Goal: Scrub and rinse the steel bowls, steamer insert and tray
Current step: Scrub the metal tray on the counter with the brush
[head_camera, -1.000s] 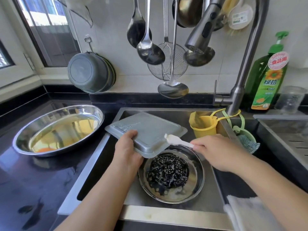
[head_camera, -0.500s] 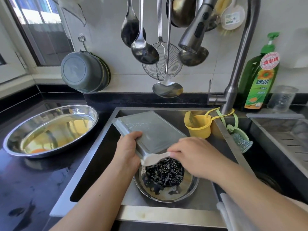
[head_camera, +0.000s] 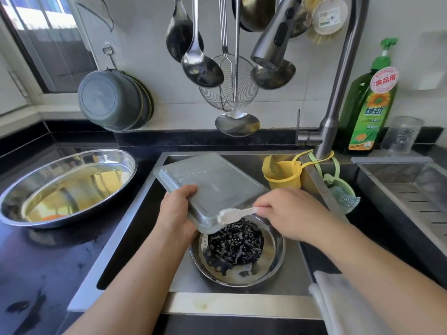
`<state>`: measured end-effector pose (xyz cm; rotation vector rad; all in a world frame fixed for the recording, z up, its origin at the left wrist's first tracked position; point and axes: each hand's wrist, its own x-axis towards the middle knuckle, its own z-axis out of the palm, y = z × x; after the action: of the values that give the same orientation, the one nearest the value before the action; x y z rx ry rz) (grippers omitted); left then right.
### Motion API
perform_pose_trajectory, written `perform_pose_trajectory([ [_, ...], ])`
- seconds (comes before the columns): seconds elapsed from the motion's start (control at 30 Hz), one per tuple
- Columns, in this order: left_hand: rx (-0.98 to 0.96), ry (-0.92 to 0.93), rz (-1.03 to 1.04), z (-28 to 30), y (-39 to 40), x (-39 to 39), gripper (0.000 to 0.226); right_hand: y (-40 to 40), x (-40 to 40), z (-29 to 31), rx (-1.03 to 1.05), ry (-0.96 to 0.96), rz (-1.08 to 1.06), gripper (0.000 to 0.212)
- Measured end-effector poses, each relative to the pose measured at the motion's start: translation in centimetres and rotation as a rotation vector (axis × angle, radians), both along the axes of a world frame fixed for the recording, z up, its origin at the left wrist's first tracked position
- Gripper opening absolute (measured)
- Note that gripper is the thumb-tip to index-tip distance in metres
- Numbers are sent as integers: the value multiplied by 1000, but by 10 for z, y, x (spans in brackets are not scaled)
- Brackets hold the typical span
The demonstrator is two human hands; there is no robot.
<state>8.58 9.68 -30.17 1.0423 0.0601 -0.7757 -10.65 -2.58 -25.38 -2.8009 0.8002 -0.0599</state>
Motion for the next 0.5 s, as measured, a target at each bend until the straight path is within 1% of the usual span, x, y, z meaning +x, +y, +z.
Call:
perform_pose_trajectory([
  [0.07,-22,-11,-1,5,3,0,45,-21,-11,9,-31,88,-148,32],
  [0.13,-15,-33,4,7,2,-1,46,-28,-14,8,-56,104,-192,31],
  [0.2,15,-54,-2,7,1,-2,47,-13,-7,1,17,68,-103,30],
  [0.27,15,-54,-16,6,2,-1,47,6,0,-2,106,24,1,34],
  [0.33,2,-51,-46,6,4,1,47,-5,-2,0,60,51,-47,35],
  [0.47,-11,-24,-54,8,7,10,50,-54,-18,10,-102,80,-299,34],
  [0.5,2,-23,-63,8,8,11,50,-57,-18,9,-148,91,-301,33],
])
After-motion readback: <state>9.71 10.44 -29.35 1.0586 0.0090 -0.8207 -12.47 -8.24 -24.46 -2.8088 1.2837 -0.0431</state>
